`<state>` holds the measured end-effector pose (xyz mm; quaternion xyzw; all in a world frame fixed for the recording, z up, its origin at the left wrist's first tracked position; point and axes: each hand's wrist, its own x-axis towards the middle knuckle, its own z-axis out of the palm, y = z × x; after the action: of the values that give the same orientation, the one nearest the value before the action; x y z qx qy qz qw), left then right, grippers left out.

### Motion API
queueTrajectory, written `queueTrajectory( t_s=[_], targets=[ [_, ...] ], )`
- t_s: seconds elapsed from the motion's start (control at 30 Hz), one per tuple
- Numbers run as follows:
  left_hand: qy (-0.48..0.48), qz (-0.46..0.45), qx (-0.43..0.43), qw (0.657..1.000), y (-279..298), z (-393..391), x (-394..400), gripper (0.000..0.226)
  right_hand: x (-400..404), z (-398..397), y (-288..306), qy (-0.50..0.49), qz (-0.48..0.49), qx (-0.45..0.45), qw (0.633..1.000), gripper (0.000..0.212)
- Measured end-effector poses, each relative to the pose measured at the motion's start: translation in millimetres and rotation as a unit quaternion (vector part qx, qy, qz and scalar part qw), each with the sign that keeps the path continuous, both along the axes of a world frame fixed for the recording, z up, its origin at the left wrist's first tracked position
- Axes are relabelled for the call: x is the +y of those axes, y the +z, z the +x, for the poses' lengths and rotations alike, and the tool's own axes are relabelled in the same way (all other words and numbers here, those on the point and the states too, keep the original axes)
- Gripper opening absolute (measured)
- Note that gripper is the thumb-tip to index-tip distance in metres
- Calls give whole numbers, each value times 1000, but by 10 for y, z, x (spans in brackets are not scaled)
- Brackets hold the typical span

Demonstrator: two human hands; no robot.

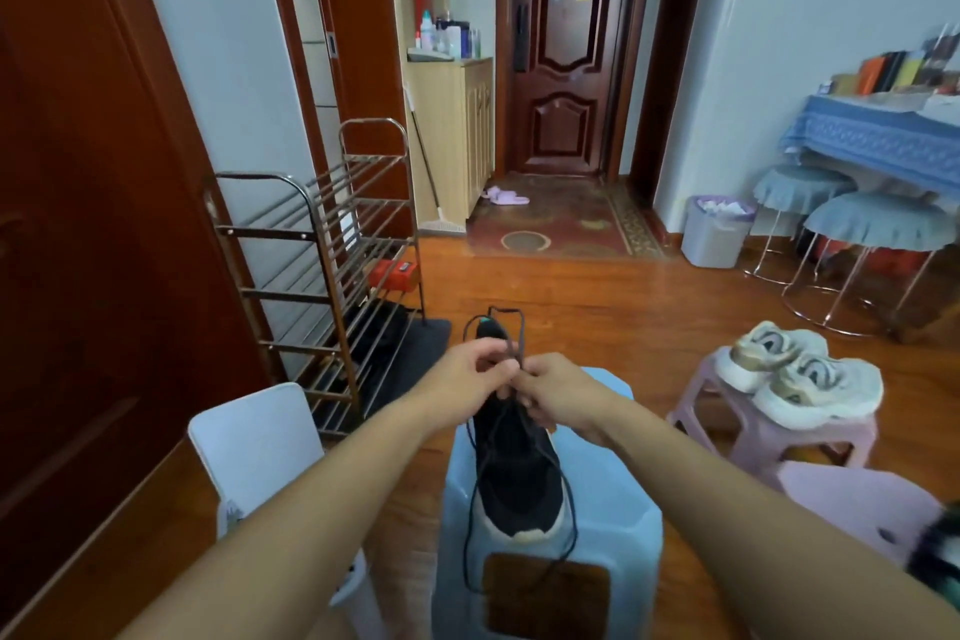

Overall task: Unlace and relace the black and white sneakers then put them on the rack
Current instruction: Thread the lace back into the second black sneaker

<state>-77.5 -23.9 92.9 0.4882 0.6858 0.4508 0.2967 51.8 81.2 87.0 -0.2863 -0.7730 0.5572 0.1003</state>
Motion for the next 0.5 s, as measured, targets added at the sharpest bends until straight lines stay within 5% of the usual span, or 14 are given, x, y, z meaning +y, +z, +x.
queueTrajectory(
  t_s=[0.1,0.2,0.27,0.4,0.5],
  targets=[
    [-46,-29,46,997,-411,15,-233,33,20,3,46,27,14,-15,999,34],
    [147,79,94,982,-867,192,-429,40,28,-59,181,33,35,-21,999,33],
    [236,41,-15,971,-1056,425,-581,42,25,-92,178,21,30,-31,999,35],
    [214,-106,-236,942,-1271,697,-694,69,-19,-92,-12,-2,-21,-11,1000,37],
    [218,-151,-276,924,-1187,646,-728,50,6,-86,-100,-24,-31,1,999,36]
  ],
)
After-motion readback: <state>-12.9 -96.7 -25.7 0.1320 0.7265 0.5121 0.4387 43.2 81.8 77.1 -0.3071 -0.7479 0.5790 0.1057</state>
